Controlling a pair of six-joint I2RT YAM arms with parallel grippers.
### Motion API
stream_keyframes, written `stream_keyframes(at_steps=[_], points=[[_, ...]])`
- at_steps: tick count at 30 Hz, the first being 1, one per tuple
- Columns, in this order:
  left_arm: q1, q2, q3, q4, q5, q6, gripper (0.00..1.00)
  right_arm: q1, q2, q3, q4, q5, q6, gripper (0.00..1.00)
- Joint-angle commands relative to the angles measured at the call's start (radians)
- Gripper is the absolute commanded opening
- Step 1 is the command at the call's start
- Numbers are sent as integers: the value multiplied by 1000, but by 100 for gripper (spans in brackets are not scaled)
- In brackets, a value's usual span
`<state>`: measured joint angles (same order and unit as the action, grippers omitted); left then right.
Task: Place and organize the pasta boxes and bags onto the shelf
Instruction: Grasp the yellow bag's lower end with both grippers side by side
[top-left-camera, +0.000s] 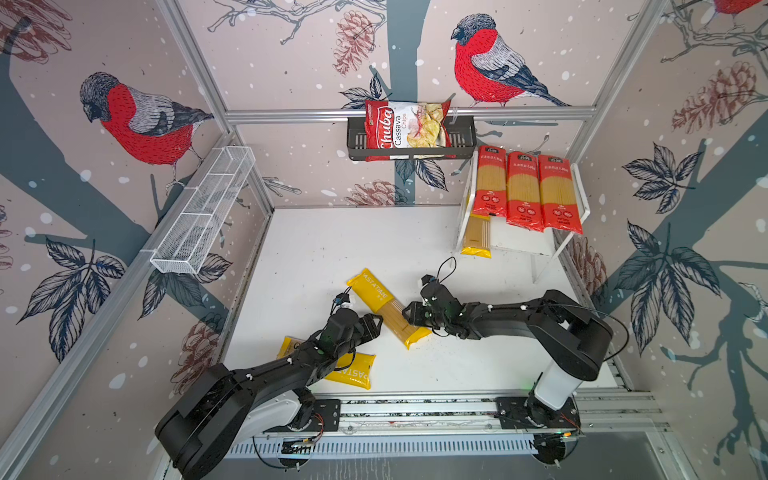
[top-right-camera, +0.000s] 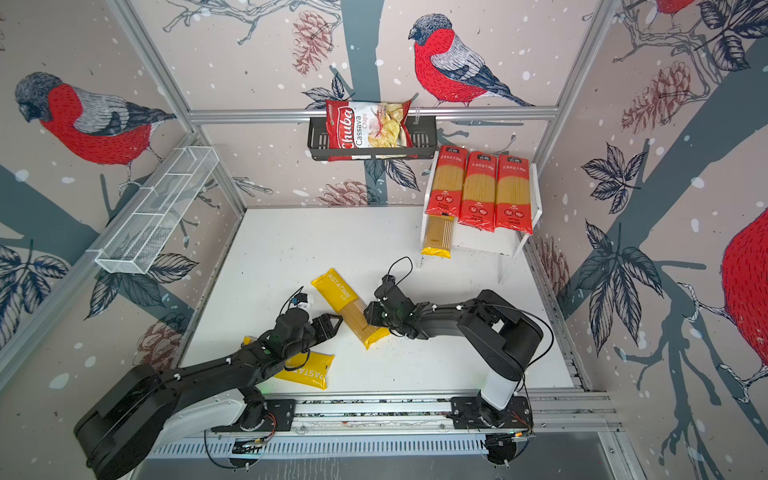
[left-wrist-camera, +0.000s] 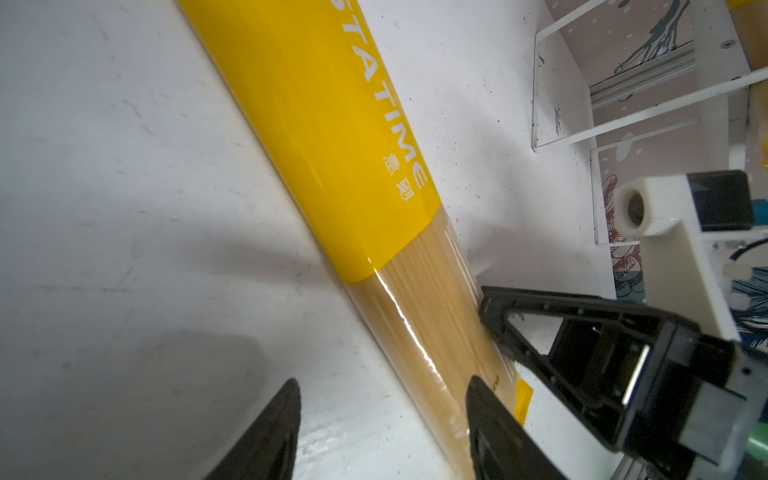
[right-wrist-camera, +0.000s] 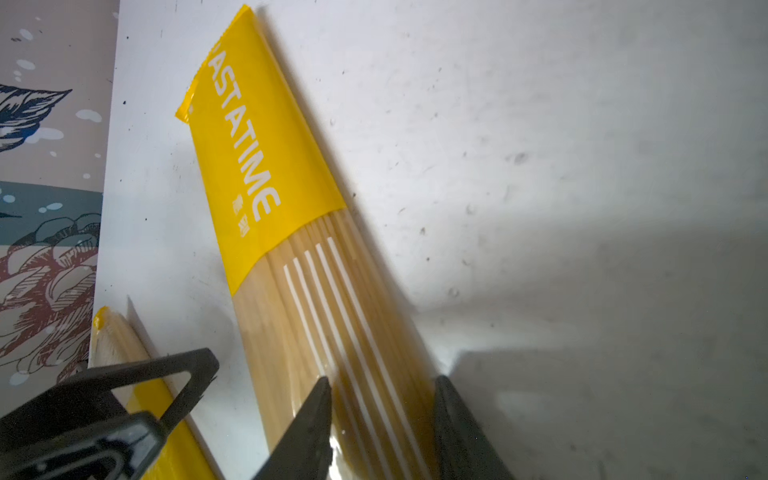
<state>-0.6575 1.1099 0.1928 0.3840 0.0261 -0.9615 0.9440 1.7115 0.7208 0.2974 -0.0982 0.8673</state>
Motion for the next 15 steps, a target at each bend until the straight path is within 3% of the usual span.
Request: stream_keyframes(at_steps=[1, 6, 15], points=[[18, 16, 1, 55, 8, 19, 60, 43, -24, -28, 50, -81, 63, 38], [71, 6, 13, 36, 30, 54, 57, 101, -72, -59, 88, -163, 100, 37], [76, 8, 25, -22, 7, 79, 58, -14, -75, -114, 170, -155, 186, 48]])
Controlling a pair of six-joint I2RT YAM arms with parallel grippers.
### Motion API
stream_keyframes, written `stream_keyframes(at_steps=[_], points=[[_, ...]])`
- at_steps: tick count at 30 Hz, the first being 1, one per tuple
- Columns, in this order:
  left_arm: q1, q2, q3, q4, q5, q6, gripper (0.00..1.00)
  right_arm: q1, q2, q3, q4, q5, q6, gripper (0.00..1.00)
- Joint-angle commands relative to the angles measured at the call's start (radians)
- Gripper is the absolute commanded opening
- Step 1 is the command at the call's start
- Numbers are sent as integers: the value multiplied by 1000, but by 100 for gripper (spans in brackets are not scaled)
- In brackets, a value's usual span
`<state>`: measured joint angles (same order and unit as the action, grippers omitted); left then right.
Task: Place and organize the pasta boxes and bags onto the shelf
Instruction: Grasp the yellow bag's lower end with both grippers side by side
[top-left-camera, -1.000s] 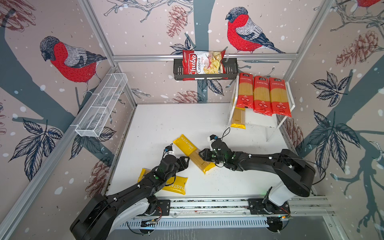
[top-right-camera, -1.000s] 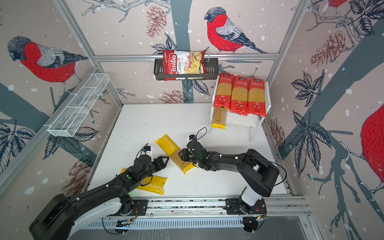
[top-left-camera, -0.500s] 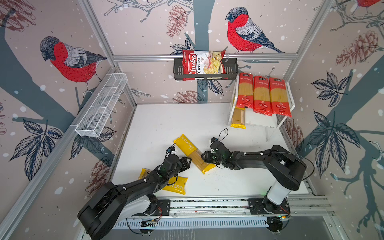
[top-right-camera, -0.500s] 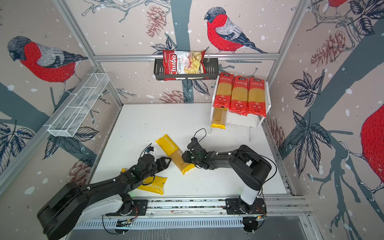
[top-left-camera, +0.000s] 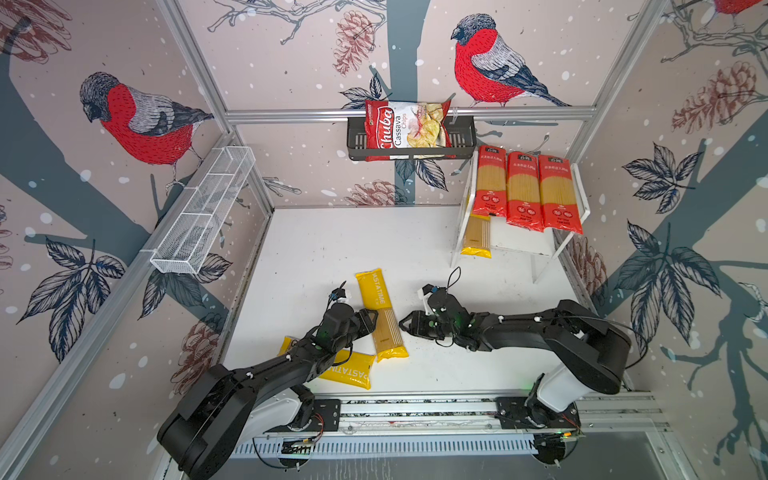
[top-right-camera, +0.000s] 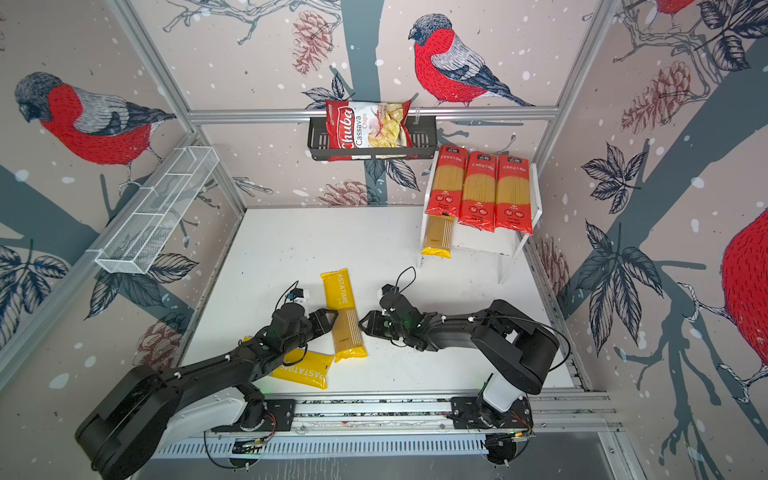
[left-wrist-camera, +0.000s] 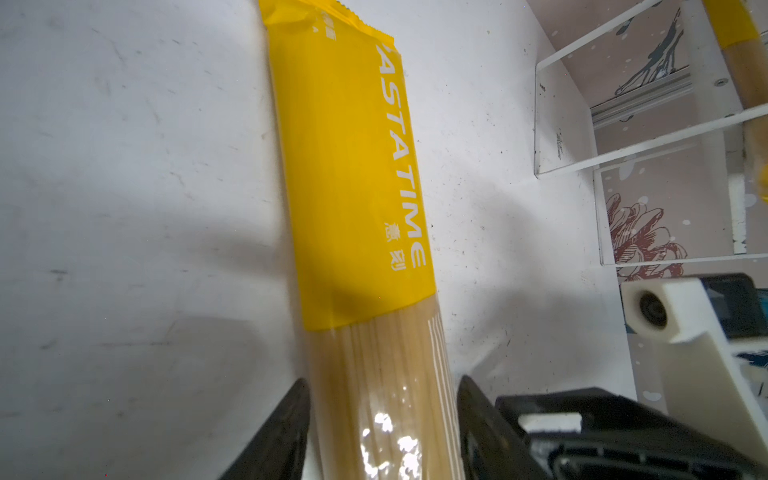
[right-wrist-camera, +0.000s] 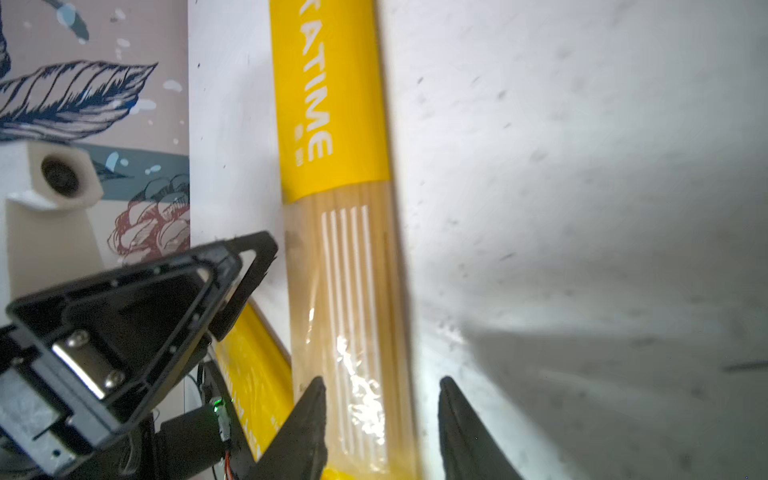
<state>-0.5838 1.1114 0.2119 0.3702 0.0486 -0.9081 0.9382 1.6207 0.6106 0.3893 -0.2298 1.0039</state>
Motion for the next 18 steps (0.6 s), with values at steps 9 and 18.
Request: stream_keyframes(at_steps=[9, 18], points=[[-11, 96, 2, 58, 40, 11, 58, -3, 177, 60, 180, -60, 109, 48], [-14, 189, -25, 177, 82, -18, 38, 25, 302, 120, 311, -147, 144, 37]])
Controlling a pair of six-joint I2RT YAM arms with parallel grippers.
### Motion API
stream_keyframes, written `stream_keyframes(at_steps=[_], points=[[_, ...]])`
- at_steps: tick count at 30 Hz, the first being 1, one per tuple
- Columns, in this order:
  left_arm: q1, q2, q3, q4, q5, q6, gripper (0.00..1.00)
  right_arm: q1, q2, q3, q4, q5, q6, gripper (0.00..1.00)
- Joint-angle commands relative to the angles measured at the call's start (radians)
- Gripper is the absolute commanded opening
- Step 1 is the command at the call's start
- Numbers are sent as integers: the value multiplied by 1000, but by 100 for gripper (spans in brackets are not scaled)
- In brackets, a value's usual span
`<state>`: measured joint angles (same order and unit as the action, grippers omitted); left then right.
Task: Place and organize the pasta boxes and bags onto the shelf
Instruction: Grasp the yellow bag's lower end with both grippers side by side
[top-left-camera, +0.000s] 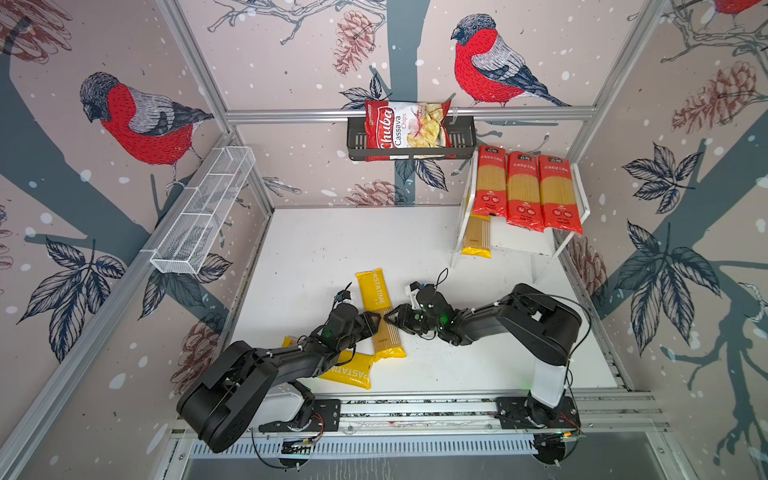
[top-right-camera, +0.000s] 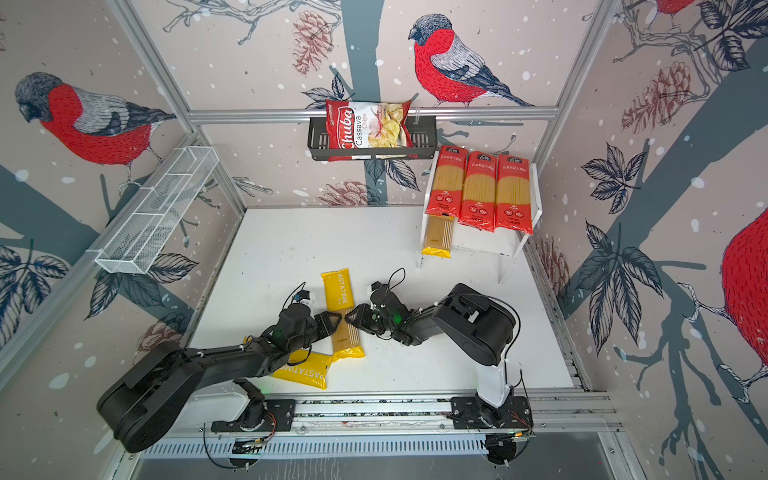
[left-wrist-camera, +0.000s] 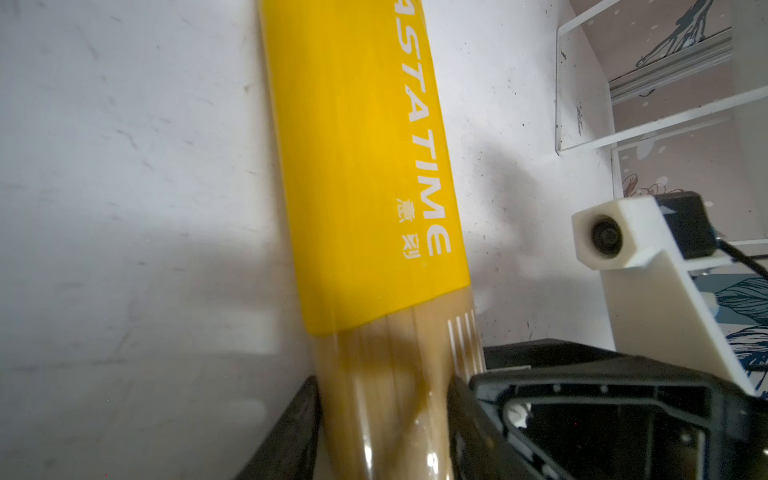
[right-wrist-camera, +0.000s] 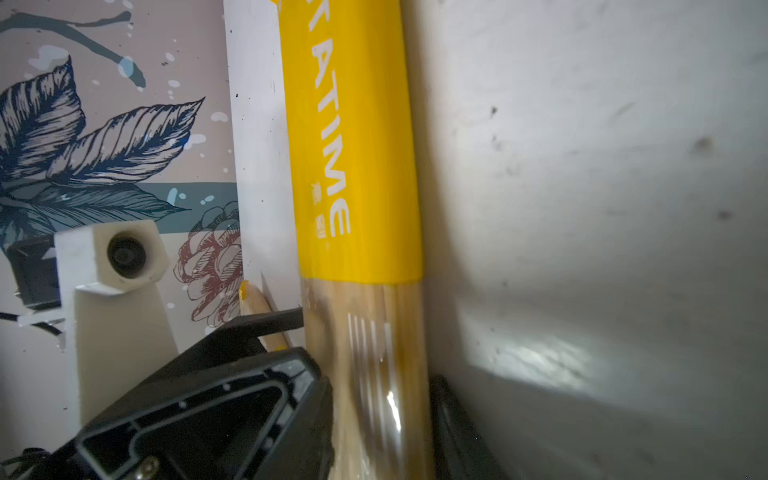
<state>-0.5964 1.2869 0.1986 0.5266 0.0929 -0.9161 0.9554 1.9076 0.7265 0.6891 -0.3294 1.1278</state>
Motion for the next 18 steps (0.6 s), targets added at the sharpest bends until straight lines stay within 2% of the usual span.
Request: stream_keyframes(at_steps=[1, 4, 8, 14, 18], points=[[0, 16, -16, 27, 39, -13, 34, 10, 13, 3, 33, -54, 15, 35], [-1, 17, -23, 35, 41, -17, 27, 11, 10, -9, 94, -71, 19, 33], [-2, 13, -24, 36, 44, -17, 23, 14, 13, -9, 123, -82, 32, 32], [0, -1, -30, 35, 51, -20, 21, 14, 33, -9, 148, -76, 36, 37], [-2, -25, -34, 34, 63, -25, 20, 15, 41, -11, 186, -76, 37, 36]])
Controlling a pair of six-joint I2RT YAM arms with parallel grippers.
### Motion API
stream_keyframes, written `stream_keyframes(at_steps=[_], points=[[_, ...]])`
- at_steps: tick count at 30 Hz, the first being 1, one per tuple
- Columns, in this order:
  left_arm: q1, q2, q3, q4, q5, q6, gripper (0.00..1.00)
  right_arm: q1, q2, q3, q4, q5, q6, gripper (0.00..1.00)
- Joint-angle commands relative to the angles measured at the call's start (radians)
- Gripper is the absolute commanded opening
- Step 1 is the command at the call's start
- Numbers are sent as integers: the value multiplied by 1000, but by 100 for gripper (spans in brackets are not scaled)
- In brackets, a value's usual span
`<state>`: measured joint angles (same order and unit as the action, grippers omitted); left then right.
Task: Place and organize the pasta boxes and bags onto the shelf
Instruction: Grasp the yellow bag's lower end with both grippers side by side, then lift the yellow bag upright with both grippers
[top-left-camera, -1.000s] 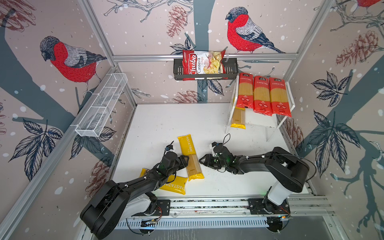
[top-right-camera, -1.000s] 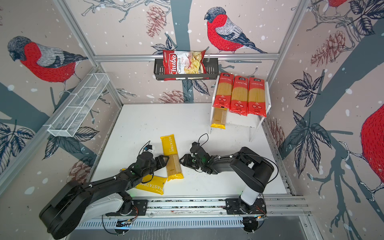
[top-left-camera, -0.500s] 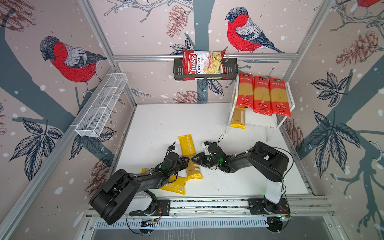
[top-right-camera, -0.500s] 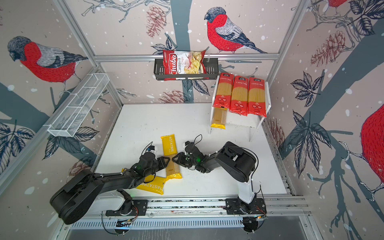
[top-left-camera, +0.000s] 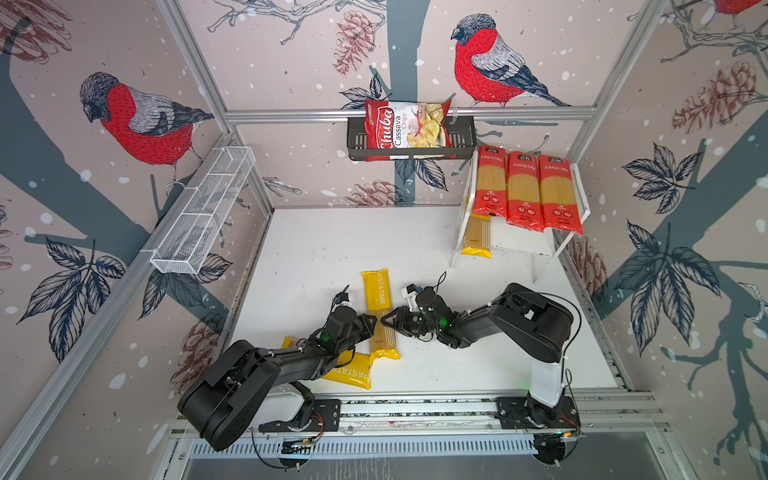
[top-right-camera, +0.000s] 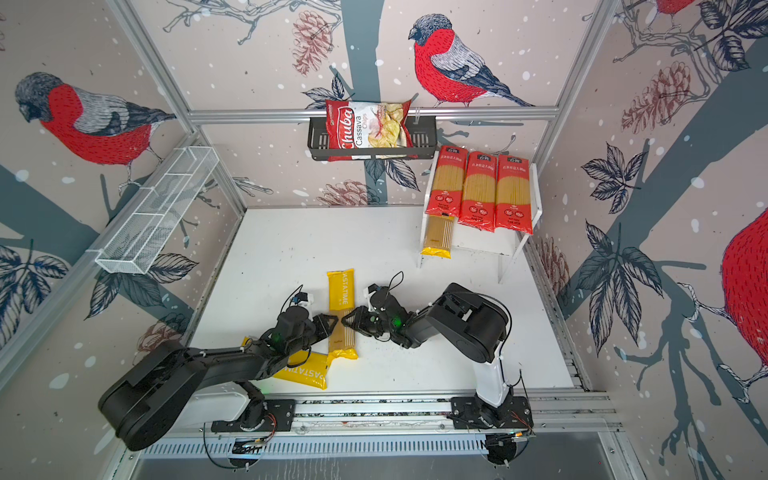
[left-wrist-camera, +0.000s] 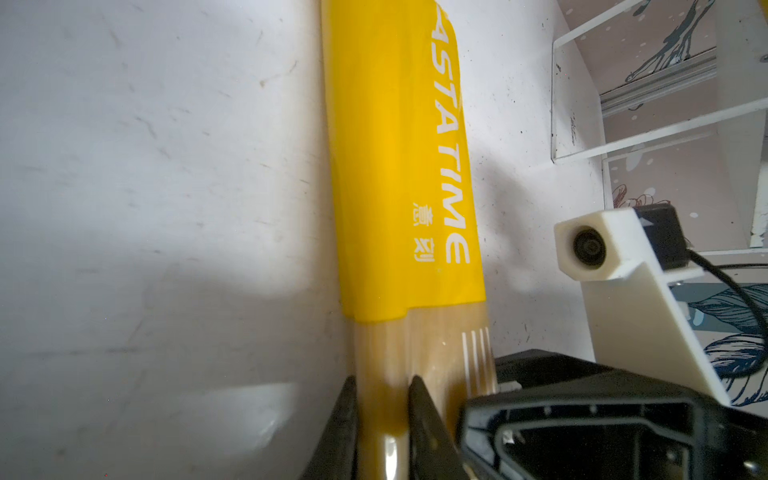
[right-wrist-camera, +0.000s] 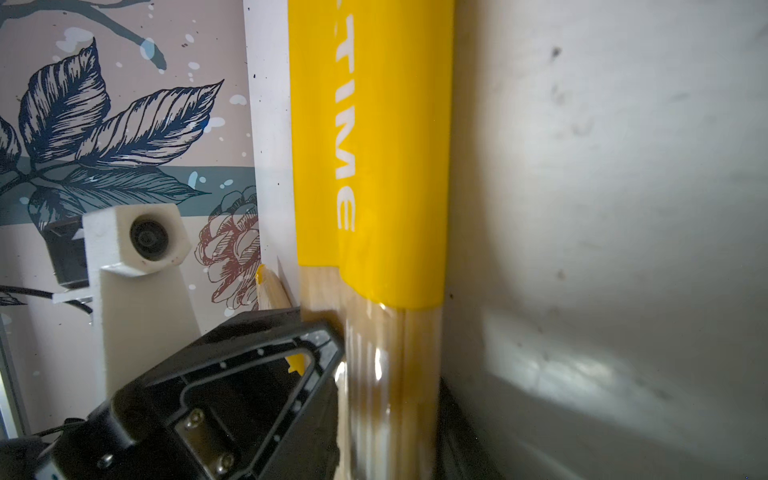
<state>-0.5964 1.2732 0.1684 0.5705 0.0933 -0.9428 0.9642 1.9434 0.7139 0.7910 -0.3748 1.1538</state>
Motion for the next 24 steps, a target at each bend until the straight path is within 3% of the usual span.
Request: stream_keyframes(at_steps=[1, 12, 24], points=[[-2, -19, -1, -9, 65, 2, 20, 7, 4, 1, 90, -30, 11, 34], [9, -90, 0, -61, 65, -12, 22, -7, -47, -36, 151, -20, 4, 13], [47, -300, 38, -183, 50, 37, 47, -46, -215, -116, 152, 10, -77, 6]])
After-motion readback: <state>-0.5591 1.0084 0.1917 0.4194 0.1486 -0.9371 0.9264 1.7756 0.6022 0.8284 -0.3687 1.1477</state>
